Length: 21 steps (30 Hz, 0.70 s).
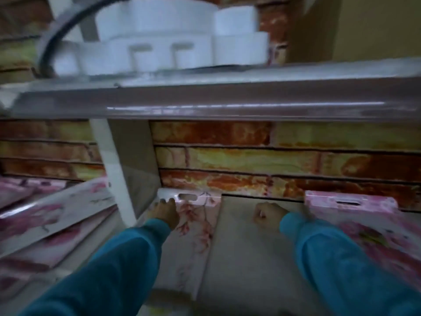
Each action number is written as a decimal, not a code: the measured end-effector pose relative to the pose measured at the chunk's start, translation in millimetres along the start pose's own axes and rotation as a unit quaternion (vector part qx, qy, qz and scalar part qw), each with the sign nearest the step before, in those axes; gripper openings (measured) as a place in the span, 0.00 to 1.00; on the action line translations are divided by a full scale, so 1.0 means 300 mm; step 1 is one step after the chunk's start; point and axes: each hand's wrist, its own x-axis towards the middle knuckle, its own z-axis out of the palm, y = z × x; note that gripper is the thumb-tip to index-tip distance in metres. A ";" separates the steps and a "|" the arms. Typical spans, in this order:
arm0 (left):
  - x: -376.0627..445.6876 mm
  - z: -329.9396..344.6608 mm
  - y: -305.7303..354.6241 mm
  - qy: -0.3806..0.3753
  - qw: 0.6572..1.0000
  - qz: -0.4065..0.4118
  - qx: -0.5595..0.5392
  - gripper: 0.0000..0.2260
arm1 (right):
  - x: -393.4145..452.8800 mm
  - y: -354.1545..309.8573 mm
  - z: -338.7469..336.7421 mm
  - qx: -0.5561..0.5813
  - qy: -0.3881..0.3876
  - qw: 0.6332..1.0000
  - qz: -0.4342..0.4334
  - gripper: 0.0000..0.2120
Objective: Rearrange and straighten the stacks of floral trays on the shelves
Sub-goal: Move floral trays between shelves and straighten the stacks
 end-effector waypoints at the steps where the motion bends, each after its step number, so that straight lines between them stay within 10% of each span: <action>1: 0.002 -0.003 -0.059 0.001 1.000 -0.010 0.006 0.20 | 0.025 -0.056 0.031 0.006 -0.004 1.000 0.001 0.11; 9: 0.029 0.056 -0.445 -0.034 0.998 -0.062 -0.009 0.19 | 0.161 -0.361 0.322 0.038 -0.036 0.996 0.067 0.16; 21: 0.056 0.104 -0.441 -0.083 0.987 -0.103 -0.087 0.20 | 0.154 -0.330 0.354 0.099 0.002 0.989 0.111 0.24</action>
